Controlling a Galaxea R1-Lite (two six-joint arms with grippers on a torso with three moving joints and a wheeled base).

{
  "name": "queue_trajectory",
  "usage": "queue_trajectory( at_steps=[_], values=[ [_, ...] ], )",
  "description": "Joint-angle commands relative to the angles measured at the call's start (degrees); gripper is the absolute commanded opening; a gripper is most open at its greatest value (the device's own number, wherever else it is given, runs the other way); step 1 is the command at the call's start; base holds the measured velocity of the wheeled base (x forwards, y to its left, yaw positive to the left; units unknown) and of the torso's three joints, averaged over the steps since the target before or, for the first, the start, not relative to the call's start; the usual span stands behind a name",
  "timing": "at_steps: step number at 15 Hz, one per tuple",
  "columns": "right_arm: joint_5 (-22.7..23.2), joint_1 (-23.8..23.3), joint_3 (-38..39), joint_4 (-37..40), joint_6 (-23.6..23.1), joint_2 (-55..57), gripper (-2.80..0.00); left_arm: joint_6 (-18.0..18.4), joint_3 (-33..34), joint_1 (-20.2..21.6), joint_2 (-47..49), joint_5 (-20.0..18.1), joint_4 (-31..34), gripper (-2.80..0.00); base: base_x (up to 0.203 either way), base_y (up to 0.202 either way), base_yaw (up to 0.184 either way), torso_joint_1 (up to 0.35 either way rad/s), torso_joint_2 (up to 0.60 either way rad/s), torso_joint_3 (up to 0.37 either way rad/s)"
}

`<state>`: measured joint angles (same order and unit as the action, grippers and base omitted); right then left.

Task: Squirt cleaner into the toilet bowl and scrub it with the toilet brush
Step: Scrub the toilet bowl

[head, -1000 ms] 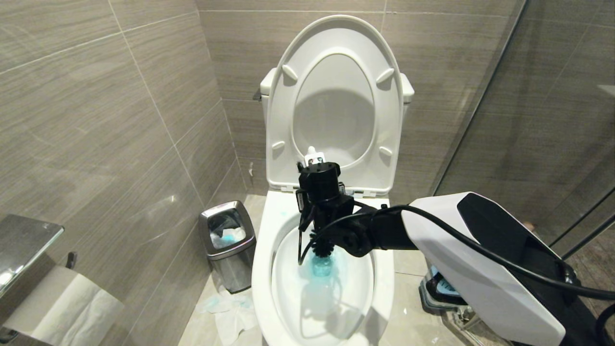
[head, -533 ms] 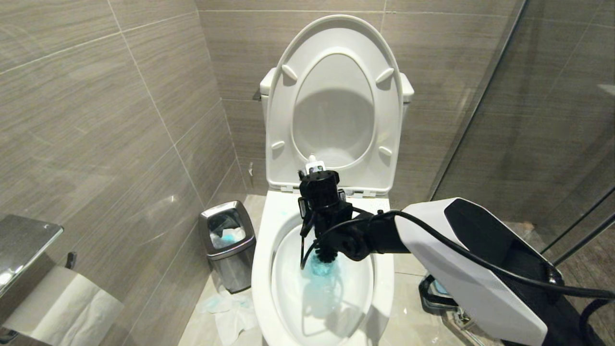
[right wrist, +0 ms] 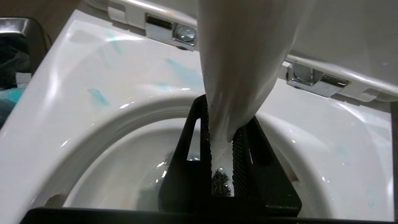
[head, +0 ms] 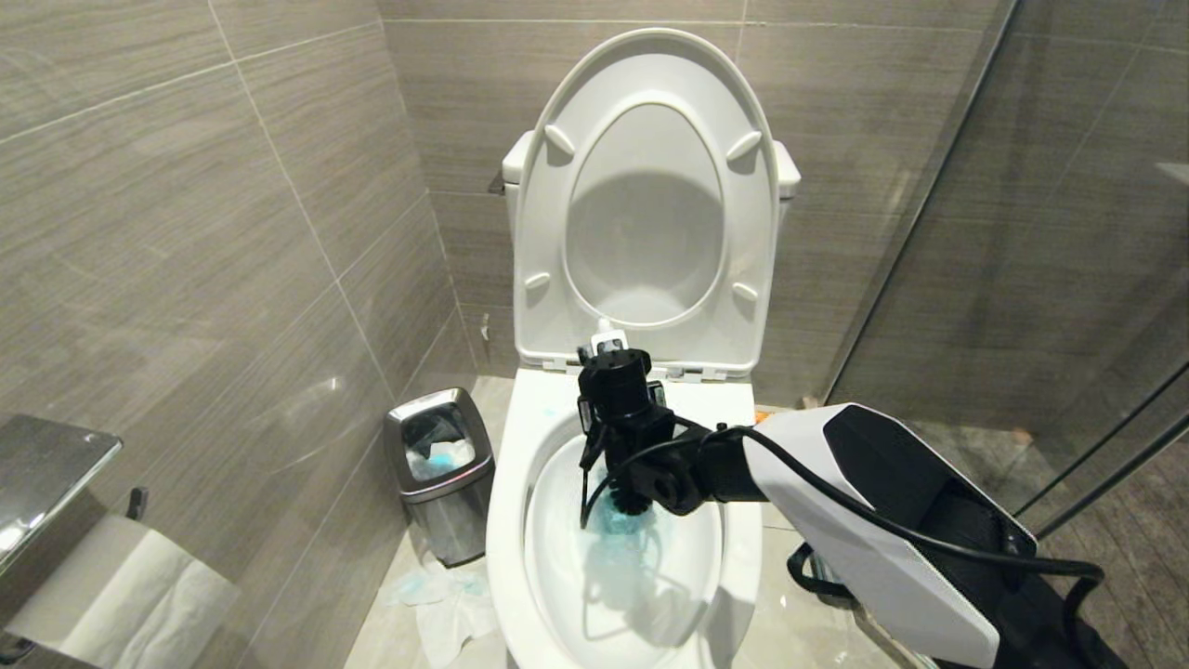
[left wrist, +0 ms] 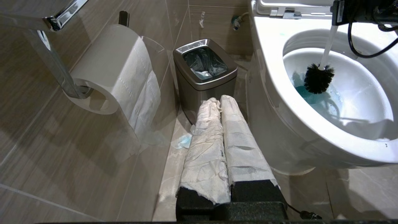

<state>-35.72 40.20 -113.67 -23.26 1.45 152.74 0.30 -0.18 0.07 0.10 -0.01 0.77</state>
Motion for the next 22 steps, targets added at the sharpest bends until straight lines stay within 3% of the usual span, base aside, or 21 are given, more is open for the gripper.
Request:
queue_trajectory(
  at_steps=[1,8,11,16,22],
  values=[
    [-0.14,1.36,-0.07,-0.63,0.12,0.55,-2.8,0.05,0.01,0.01,0.08,0.01,0.02,-2.8,0.0,0.0,0.0,0.0,0.0,0.0],
    [0.41,6.76,0.07,-1.31,0.89,-0.15,-2.8,0.04,0.01,0.01,0.08,0.01,0.02,-2.8,0.0,0.0,0.0,0.0,0.0,0.0],
    [0.19,9.86,3.66,-0.82,1.35,-4.16,-2.8,-0.03,0.01,0.01,0.08,0.01,0.02,-2.8,0.0,0.0,0.0,0.0,0.0,0.0],
    [-0.46,13.19,25.52,-1.18,2.4,-16.5,-2.8,0.05,0.01,0.01,0.08,0.01,0.02,-2.8,0.0,0.0,0.0,0.0,0.0,0.0],
    [-3.61,13.86,46.98,-1.38,9.7,-29.47,-2.8,-0.03,0.01,0.01,0.08,0.01,0.02,-2.8,0.0,0.0,0.0,0.0,0.0,0.0]
  ],
)
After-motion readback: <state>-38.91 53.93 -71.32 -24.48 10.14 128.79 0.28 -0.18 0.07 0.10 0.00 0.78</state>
